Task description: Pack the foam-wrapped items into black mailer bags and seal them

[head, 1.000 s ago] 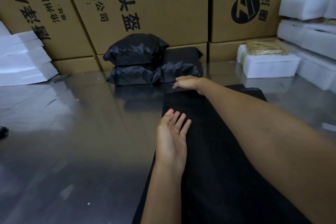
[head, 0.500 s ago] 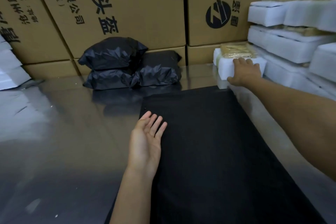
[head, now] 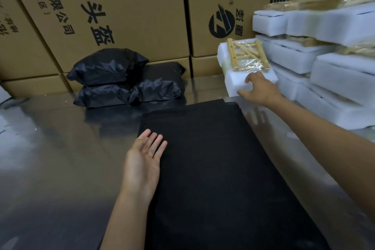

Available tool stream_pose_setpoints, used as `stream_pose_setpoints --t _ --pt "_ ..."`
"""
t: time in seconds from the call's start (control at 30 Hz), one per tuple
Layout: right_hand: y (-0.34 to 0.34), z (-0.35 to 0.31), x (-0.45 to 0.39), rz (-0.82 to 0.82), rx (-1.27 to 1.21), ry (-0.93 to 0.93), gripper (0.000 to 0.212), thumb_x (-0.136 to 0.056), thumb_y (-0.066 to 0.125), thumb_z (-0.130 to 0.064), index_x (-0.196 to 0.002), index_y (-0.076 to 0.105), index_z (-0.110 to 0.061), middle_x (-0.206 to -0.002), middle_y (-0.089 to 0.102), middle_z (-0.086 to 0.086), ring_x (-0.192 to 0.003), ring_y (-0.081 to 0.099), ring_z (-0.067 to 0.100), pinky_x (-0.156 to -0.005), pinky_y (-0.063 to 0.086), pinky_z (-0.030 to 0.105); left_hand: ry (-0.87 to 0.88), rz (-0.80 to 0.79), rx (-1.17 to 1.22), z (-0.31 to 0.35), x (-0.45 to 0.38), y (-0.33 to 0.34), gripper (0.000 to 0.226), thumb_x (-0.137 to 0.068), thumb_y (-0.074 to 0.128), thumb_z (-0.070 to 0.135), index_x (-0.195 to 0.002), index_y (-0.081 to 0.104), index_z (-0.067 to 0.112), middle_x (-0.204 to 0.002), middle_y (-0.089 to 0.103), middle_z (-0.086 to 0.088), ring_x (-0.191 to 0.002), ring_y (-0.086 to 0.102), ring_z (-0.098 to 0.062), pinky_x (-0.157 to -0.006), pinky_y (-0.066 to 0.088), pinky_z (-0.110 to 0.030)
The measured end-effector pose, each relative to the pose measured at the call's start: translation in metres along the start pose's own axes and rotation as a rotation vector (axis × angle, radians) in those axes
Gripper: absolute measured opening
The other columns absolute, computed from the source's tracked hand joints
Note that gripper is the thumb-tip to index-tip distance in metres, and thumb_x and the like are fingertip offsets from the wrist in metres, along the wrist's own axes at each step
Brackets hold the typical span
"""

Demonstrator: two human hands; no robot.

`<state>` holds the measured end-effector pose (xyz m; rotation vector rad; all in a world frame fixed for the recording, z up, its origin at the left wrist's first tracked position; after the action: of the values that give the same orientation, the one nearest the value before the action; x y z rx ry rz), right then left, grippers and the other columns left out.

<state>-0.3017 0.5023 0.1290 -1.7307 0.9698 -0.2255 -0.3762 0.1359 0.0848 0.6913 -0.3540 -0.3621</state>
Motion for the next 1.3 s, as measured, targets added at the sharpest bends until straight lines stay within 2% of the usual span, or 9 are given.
stream_pose_setpoints --t 0.17,0.27,0.4,0.47,0.53,0.7,0.87,1.07,1.3 --pt "0.001 0.0 -0.007 -0.107 -0.162 0.077 0.038 -0.097 0.056 -0.037 -0.126 0.049 -0.014 -0.142 0.047 0.006 -0.119 0.054 0.03 -0.1 0.045 0.042 0.009 -0.01 -0.013 0.0 0.001 -0.001 0.027 -0.103 0.037 0.006 -0.125 0.052 0.006 -0.13 0.055 -0.016 -0.123 0.056 -0.028 -0.092 0.049 -0.043" --pt "0.008 -0.007 -0.013 -0.014 -0.261 0.136 0.036 -0.098 0.056 -0.029 -0.126 0.053 -0.006 -0.146 0.04 0.008 -0.121 0.053 0.032 -0.099 0.042 0.036 0.005 -0.025 -0.027 0.0 0.0 -0.001 0.024 -0.103 0.037 0.007 -0.117 0.056 0.008 -0.127 0.056 -0.015 -0.12 0.057 -0.027 -0.09 0.05 -0.043" --pt "0.007 0.001 -0.024 0.123 -0.555 0.537 0.05 -0.102 0.046 -0.036 -0.139 0.048 -0.002 -0.139 0.051 0.019 -0.12 0.057 0.036 -0.098 0.046 0.037 0.002 -0.028 -0.029 0.0 -0.001 -0.001 0.024 -0.102 0.037 0.007 -0.118 0.056 0.008 -0.125 0.058 -0.014 -0.119 0.058 -0.026 -0.089 0.05 -0.042" --pt "0.01 0.001 -0.032 0.068 -0.93 0.647 0.04 -0.103 0.046 -0.037 -0.129 0.05 -0.007 -0.101 0.06 0.016 -0.083 0.062 0.03 -0.063 0.056 0.028 0.002 -0.029 -0.021 0.0 -0.002 -0.001 0.026 -0.102 0.038 0.006 -0.122 0.054 0.007 -0.124 0.058 -0.014 -0.119 0.058 -0.026 -0.088 0.051 -0.041" --pt "0.01 0.001 -0.038 0.009 -1.127 0.719 0.023 -0.103 0.049 -0.036 -0.109 0.049 -0.014 -0.073 0.047 0.006 -0.054 0.043 0.018 -0.037 0.037 0.016 0.006 -0.029 -0.02 -0.001 -0.002 0.0 0.029 -0.102 0.038 0.007 -0.127 0.053 0.006 -0.124 0.058 -0.014 -0.12 0.058 -0.026 -0.087 0.051 -0.039" --pt "0.023 0.009 -0.044 -0.11 -1.059 0.781 0.023 -0.102 0.051 -0.04 -0.094 0.053 -0.018 -0.068 0.054 0.0 -0.05 0.044 0.011 -0.046 0.036 0.022 0.001 -0.023 -0.02 -0.001 -0.004 -0.001 0.03 -0.101 0.038 0.007 -0.128 0.053 0.006 -0.13 0.057 -0.017 -0.121 0.058 -0.026 -0.087 0.051 -0.039" --pt "0.022 0.011 -0.06 -0.031 -1.003 0.76 0.015 -0.1 0.039 -0.012 -0.109 0.051 -0.012 -0.064 0.055 0.007 -0.02 0.029 0.009 -0.037 0.03 0.008 0.007 -0.032 -0.019 -0.001 -0.004 -0.002 0.031 -0.102 0.039 0.008 -0.128 0.053 0.006 -0.132 0.057 -0.017 -0.121 0.058 -0.026 -0.09 0.051 -0.038" --pt "0.009 0.001 -0.05 0.137 -1.088 0.762 0.007 -0.097 0.045 -0.007 -0.095 0.051 -0.009 -0.062 0.057 0.006 -0.044 0.043 0.009 -0.028 0.027 0.013 0.007 -0.039 -0.036 -0.002 -0.005 -0.002 0.027 -0.102 0.037 0.008 -0.121 0.056 0.009 -0.132 0.058 -0.016 -0.119 0.059 -0.025 -0.088 0.05 -0.037" --pt "-0.022 0.003 0.007 0.329 -1.073 0.703 0.028 -0.091 0.051 -0.015 -0.065 0.059 -0.009 -0.059 0.063 0.003 -0.043 0.046 0.012 -0.045 0.039 0.021 0.0 -0.02 -0.019 -0.001 -0.005 -0.001 0.029 -0.103 0.036 0.007 -0.126 0.054 0.004 -0.13 0.058 -0.018 -0.116 0.06 -0.025 -0.087 0.05 -0.041"
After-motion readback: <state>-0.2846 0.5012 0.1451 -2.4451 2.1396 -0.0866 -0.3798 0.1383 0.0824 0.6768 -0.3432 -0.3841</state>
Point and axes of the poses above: each hand's wrist, its own x-axis away from the middle knuckle, its own y-axis out of the palm, z = x × y, the point moved 4 cm from there along -x, towards the middle knuckle
